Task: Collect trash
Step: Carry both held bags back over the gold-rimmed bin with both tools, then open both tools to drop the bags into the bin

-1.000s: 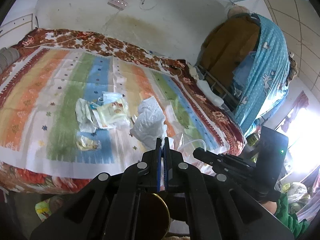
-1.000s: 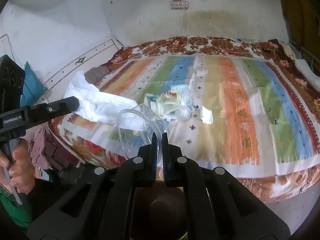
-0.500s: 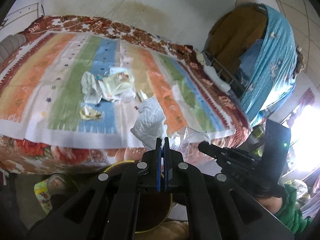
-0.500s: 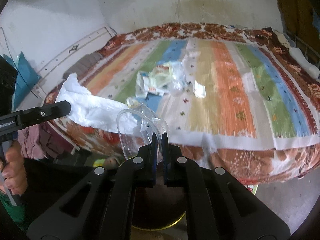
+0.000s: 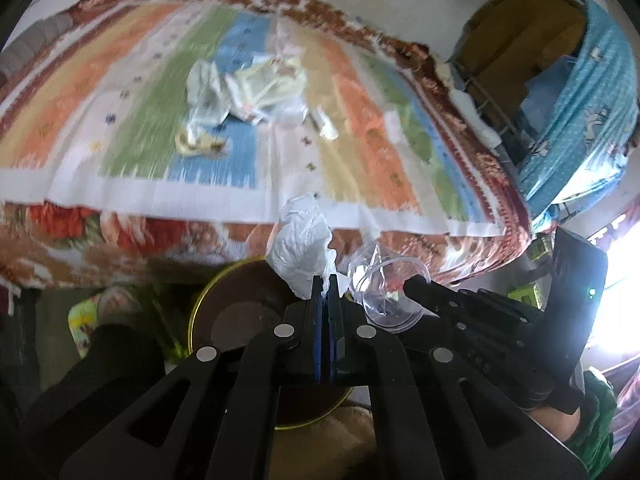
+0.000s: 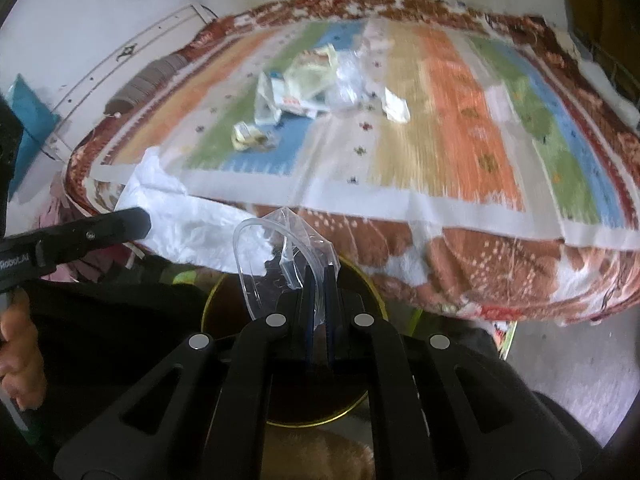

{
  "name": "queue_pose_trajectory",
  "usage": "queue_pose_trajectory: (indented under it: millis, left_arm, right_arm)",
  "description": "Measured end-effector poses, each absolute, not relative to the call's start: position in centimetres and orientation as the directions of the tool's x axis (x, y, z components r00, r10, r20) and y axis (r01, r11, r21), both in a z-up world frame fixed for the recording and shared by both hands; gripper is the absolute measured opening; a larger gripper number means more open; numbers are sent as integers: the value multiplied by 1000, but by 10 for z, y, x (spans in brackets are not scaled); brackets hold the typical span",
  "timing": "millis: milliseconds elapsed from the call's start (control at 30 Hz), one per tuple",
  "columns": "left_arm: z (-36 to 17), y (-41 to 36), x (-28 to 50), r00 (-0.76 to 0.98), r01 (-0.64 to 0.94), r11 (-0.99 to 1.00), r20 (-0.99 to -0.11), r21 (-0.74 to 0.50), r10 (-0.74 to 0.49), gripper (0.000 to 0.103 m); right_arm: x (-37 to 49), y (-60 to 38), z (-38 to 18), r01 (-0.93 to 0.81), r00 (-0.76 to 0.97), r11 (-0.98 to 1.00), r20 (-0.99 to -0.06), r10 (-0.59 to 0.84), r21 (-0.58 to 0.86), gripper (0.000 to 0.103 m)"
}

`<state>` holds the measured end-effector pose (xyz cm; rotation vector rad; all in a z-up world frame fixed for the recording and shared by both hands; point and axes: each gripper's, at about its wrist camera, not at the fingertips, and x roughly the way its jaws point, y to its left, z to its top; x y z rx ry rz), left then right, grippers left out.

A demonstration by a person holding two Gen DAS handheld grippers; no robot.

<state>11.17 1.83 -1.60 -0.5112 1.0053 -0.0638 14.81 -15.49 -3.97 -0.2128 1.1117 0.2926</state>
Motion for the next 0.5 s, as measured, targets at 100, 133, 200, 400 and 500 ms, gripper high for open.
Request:
queue_pose_trajectory:
  millis: [100, 133, 200, 400, 500]
  left_arm:
    - [-28, 19, 115, 509, -212, 873, -812, -440, -285, 1]
    - [-34, 20, 117, 493, -225, 865, -818, -449, -297, 1]
    - [-43, 21, 120, 470, -246, 858, -830, -451, -302, 1]
    - [-60, 21, 128, 426, -285, 858, -858, -428, -287, 1]
    - [-70, 22, 132, 401, -311, 857, -874, -411, -274, 1]
  right_arm:
    - [152, -156, -46, -324, 392, 946, -913, 112, -23, 4]
    - [153, -157, -49, -322, 382, 947, -918, 109, -22, 4]
    - [155, -158, -55, -314, 359, 949, -927, 105, -14, 4]
    - [164, -159, -84, -284, 271, 959, -960, 70, -10, 4]
    - [167, -159, -94, -274, 240, 962, -969, 62, -6, 4]
